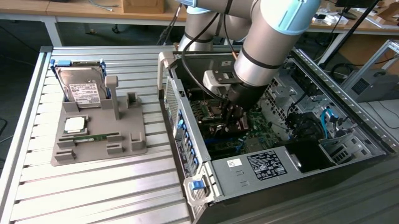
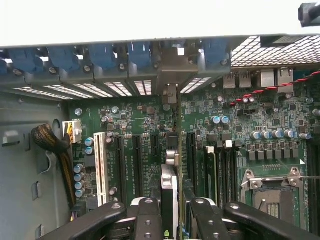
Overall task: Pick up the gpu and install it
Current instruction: 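Insert the gpu into the slot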
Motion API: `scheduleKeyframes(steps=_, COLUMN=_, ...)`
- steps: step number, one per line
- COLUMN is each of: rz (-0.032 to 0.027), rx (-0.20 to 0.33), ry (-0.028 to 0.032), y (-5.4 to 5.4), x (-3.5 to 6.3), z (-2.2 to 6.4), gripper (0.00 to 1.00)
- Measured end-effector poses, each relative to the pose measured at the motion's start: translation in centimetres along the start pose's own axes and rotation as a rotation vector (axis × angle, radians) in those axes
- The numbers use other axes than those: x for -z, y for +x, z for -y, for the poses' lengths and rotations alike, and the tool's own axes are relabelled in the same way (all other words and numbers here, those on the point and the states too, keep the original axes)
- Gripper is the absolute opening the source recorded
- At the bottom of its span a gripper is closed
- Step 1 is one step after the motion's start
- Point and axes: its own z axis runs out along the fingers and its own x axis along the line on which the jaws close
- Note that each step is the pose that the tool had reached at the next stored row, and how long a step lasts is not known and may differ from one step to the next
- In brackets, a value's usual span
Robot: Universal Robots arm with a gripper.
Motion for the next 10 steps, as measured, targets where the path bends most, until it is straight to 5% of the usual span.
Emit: scheduleKeyframes(steps=10, rz=0.0001, rx=0.0, ry=0.0, y=-0.01, x=-0.54, z=0.03, gripper=0.27)
